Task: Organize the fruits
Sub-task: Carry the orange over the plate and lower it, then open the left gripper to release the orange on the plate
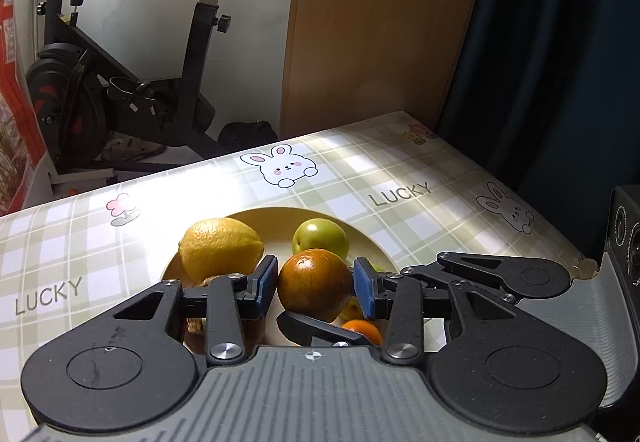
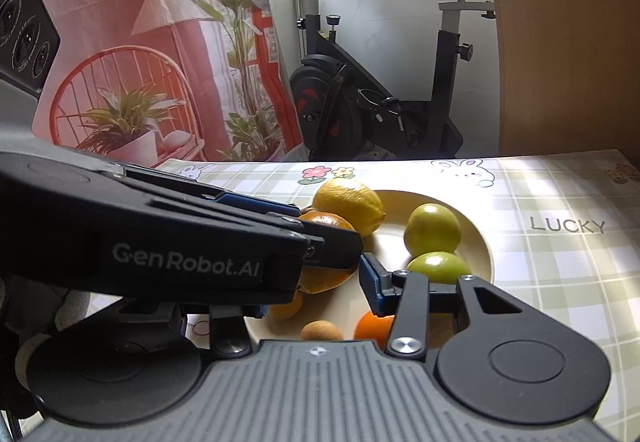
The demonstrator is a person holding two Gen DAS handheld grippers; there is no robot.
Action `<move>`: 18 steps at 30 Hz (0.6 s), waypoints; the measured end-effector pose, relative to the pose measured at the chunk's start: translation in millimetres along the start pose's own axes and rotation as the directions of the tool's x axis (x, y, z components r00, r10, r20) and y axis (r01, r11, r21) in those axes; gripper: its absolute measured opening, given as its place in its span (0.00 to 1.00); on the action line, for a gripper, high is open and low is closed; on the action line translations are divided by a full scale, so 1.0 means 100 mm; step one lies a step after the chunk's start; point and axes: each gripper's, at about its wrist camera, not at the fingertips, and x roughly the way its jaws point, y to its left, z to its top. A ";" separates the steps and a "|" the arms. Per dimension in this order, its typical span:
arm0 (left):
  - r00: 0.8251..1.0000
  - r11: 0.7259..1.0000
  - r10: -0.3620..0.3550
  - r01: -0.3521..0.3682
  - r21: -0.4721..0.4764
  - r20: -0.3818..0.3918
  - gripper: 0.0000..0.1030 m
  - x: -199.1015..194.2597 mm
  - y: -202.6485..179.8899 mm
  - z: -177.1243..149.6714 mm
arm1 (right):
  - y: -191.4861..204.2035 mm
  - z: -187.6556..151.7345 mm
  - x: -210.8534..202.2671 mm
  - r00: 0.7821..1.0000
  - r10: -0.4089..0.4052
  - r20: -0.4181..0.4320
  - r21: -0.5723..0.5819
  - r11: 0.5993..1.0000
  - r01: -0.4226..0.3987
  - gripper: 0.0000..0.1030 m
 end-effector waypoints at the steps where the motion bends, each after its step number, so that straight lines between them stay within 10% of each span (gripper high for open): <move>1: 1.000 1.000 -0.005 0.005 -0.004 -0.003 0.42 0.06 0.01 0.03 | -0.05 0.04 0.04 1.000 -0.006 -0.004 0.004 1.000 0.006 0.45; 18: 0.998 1.000 0.005 -0.007 -0.030 -0.060 0.43 0.45 0.11 0.11 | -0.27 0.16 0.47 0.992 -0.082 -0.094 -0.050 0.996 0.078 0.45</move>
